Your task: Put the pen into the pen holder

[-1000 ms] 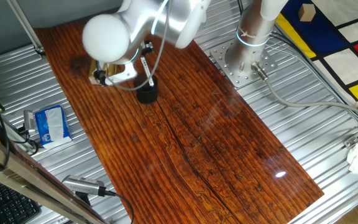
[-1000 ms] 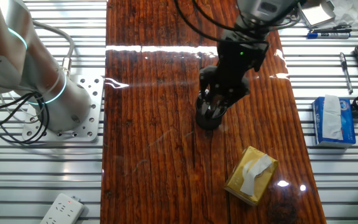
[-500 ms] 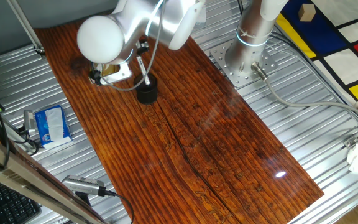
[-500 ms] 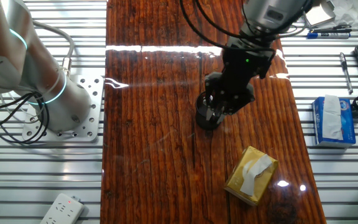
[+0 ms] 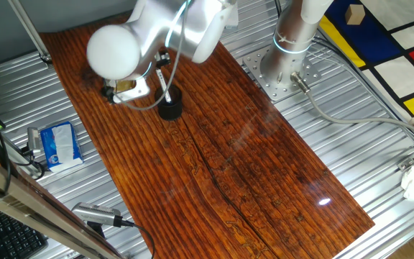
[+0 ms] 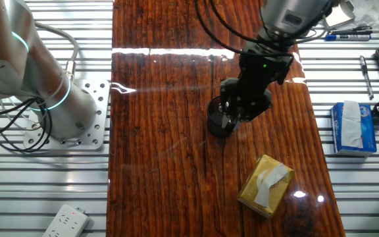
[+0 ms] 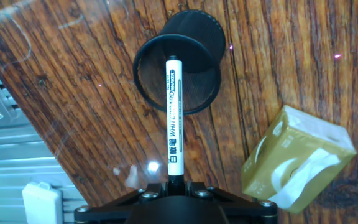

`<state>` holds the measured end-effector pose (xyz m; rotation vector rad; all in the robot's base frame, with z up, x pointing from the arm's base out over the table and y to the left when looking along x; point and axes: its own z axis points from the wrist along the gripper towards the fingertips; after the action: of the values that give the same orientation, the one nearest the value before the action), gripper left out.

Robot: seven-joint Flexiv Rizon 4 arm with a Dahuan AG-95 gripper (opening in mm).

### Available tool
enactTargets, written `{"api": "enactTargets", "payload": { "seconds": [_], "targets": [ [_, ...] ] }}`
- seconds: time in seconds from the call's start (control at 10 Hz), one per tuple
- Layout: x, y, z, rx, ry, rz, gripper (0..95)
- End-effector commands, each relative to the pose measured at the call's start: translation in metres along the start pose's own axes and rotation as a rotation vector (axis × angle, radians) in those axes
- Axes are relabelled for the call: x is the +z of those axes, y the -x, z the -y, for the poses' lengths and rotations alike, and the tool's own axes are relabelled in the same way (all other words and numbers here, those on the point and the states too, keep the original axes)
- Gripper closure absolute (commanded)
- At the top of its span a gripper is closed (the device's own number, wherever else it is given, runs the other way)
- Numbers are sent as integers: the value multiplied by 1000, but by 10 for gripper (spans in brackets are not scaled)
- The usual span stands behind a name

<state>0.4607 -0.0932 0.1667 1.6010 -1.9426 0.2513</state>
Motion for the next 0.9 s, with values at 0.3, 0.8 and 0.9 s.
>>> {"api": "enactTargets", "payload": {
  "seconds": [0.3,0.8,0.9],
  "targets": [
    [3,11,4,18,-4,3,950],
    [4,11,3,21,-5,2,950],
    [4,11,3,17,-5,2,950]
  ]
}}
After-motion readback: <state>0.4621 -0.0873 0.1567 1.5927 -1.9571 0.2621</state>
